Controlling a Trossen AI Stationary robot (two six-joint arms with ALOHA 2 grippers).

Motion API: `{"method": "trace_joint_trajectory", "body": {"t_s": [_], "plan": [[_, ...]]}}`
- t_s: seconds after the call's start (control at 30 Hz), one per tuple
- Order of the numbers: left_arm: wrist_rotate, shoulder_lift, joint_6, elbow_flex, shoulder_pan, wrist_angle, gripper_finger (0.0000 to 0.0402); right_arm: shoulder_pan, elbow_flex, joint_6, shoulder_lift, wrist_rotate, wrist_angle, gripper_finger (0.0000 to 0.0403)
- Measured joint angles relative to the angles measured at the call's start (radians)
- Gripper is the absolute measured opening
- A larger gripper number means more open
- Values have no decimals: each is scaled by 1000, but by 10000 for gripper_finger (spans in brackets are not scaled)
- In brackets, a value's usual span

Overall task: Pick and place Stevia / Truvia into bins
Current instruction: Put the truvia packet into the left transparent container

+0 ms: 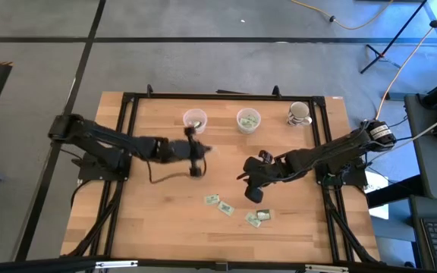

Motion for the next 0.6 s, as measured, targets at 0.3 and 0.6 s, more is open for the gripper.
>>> {"method": "trace_joint_trajectory", "body": {"t_s": [0.3, 0.6], "plan": [[-14, -108, -290, 0, 285, -302, 3, 0, 0, -17, 0, 0, -18, 142], [120, -22, -330, -6, 457, -321, 3, 0, 0, -17, 0, 0, -22, 142]]}}
